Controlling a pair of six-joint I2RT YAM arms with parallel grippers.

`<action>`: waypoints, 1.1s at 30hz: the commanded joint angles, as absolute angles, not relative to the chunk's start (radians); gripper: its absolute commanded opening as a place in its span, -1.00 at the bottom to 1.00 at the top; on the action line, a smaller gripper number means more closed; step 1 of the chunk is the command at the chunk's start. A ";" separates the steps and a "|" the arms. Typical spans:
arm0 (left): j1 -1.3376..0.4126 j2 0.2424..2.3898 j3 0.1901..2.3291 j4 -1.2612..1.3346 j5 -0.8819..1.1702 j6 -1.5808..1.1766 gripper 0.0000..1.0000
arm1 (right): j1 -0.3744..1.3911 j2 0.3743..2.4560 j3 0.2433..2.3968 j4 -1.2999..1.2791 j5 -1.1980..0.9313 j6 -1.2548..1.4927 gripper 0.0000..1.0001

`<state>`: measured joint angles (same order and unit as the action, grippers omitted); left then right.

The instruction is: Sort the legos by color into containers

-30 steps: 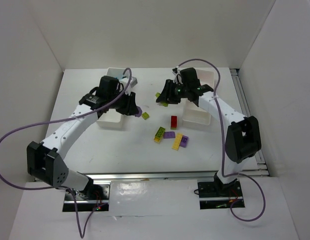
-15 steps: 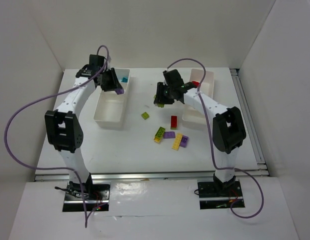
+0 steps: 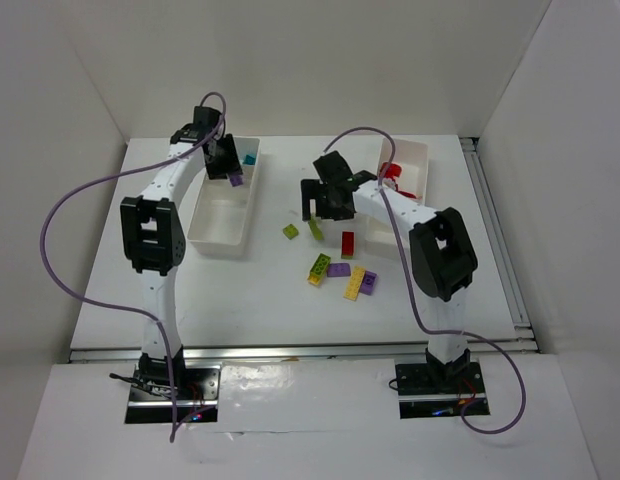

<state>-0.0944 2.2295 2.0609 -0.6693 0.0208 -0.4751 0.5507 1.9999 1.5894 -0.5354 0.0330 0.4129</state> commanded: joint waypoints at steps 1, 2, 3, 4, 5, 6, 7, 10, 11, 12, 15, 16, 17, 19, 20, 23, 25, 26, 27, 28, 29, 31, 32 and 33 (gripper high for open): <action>-0.086 2.221 2.106 -0.680 0.015 -0.471 0.22 | 0.577 1.930 1.602 -0.551 0.110 0.388 0.86; -0.086 2.206 2.092 -0.667 0.015 -0.471 0.34 | 0.577 1.913 1.601 -0.551 0.110 0.388 0.86; -0.086 2.195 2.077 -0.657 0.015 -0.462 0.42 | 0.577 1.893 1.585 -0.551 0.127 0.388 0.86; -0.086 2.169 2.068 -0.657 0.024 -0.462 0.48 | 0.577 1.852 1.566 -0.551 0.150 0.388 0.78; -0.097 2.157 2.068 -0.647 0.025 -0.440 0.51 | 0.587 1.830 1.554 -0.542 0.150 0.388 0.75; -0.106 2.140 2.053 -0.647 0.009 -0.430 0.54 | 0.588 1.807 1.540 -0.541 0.164 0.388 0.71; -0.132 2.120 2.043 -0.647 0.000 -0.419 0.54 | 0.588 1.783 1.525 -0.541 0.164 0.388 0.66; -0.198 2.017 1.973 -0.647 -0.031 -0.387 0.54 | 0.597 1.660 1.438 -0.529 0.207 0.400 0.44; -0.219 1.987 1.951 -0.647 -0.043 -0.387 0.54 | 0.597 1.640 1.424 -0.529 0.230 0.400 0.44; -0.241 1.926 1.924 -0.638 -0.052 -0.377 0.52 | 0.597 1.622 1.411 -0.529 0.242 0.409 0.41; -0.325 1.841 1.817 -0.638 -0.040 -0.386 0.47 | 0.597 1.582 1.387 -0.587 0.267 0.420 0.41; -0.369 1.797 1.762 -0.638 -0.016 -0.396 0.47 | 0.597 1.582 1.387 -0.612 0.287 0.420 0.41; -0.391 1.781 1.737 -0.638 -0.003 -0.396 0.47 | 0.597 1.582 1.387 -0.639 0.301 0.431 0.41; -0.426 1.772 1.674 -0.638 0.061 -0.429 0.47 | 0.597 1.572 1.376 -0.640 0.289 0.431 0.41; -0.460 1.772 1.655 -0.638 0.075 -0.439 0.47 | 0.597 1.572 1.367 -0.656 0.288 0.431 0.41; -0.518 1.791 1.618 -0.638 0.086 -0.463 0.47 | 0.597 1.582 1.367 -0.681 0.253 0.449 0.44; -0.546 1.841 1.618 -0.638 0.086 -0.463 0.47 | 0.597 1.582 1.345 -0.681 0.212 0.469 0.47; -0.572 1.859 1.629 -0.652 0.104 -0.463 0.47 | 0.597 1.582 1.336 -0.681 0.203 0.469 0.50; -0.581 1.891 1.629 -0.652 0.121 -0.453 0.47 | 0.588 1.582 1.318 -0.670 0.193 0.480 0.52; -0.590 1.907 1.620 -0.652 0.139 -0.453 0.47 | 0.588 1.571 1.318 -0.670 0.193 0.480 0.52; -0.600 1.922 1.611 -0.637 0.187 -0.439 0.49 | 0.588 1.571 1.306 -0.670 0.193 0.494 0.52; -0.626 1.945 1.588 -0.611 0.202 -0.425 0.52 | 0.568 1.560 1.296 -0.670 0.202 0.503 0.52; -0.635 1.945 1.579 -0.600 0.216 -0.404 0.52 | 0.568 1.551 1.296 -0.670 0.212 0.512 0.52; -0.655 1.954 1.569 -0.600 0.216 -0.391 0.55 | 0.555 1.536 1.284 -0.660 0.212 0.512 0.52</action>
